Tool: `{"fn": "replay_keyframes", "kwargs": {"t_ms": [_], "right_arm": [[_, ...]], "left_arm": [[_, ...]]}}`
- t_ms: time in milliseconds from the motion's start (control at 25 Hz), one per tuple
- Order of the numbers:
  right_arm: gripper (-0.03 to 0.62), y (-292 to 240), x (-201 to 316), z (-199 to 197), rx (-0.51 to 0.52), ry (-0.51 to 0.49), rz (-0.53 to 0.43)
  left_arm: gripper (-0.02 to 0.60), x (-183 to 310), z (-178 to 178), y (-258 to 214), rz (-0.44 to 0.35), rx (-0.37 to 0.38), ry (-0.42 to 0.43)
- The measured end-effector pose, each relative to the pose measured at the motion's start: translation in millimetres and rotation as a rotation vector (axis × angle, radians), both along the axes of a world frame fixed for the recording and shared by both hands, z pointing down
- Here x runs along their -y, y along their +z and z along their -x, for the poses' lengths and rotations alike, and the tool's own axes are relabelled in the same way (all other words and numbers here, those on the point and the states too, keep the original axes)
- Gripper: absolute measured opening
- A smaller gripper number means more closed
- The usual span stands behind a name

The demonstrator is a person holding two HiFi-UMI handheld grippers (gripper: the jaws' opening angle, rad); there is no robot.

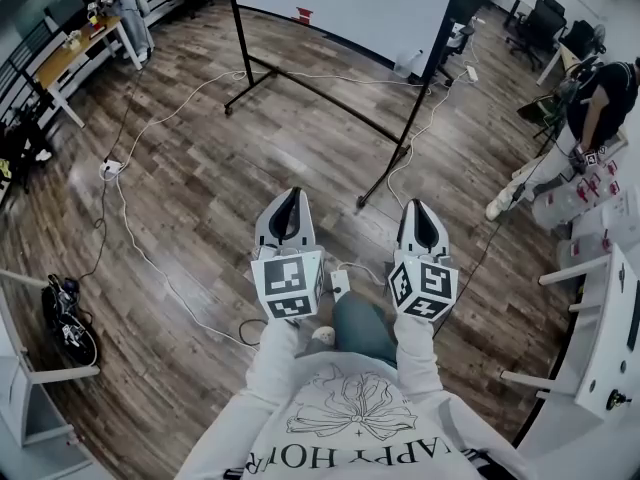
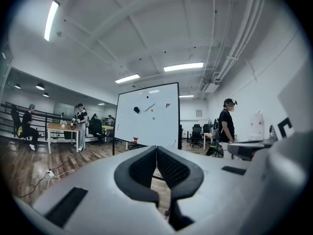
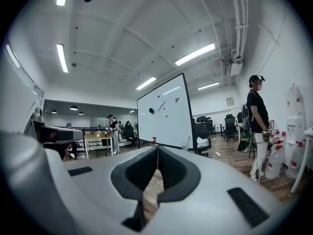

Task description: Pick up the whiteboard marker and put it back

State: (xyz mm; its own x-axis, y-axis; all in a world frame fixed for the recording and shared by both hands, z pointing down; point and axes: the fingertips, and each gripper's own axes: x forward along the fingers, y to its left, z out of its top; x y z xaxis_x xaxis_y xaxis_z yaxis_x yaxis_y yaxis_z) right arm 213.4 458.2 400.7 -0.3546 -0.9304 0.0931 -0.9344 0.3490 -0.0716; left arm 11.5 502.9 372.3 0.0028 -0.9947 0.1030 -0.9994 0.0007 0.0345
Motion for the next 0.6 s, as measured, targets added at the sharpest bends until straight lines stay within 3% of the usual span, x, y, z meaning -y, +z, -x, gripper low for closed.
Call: {"fn": "replay_keyframes", "kwargs": {"t_ms": [320,600], "right_arm": [[0.003,8,25,21,0.013,-0.027,0.012],[0.003,13,88,58,0.013,-0.072,0.009]], "left_arm": [[0.006,13,22,9,0.011,0.005,-0.042],[0.006,65,56,19,0.023,0.004,-0.089]]}}
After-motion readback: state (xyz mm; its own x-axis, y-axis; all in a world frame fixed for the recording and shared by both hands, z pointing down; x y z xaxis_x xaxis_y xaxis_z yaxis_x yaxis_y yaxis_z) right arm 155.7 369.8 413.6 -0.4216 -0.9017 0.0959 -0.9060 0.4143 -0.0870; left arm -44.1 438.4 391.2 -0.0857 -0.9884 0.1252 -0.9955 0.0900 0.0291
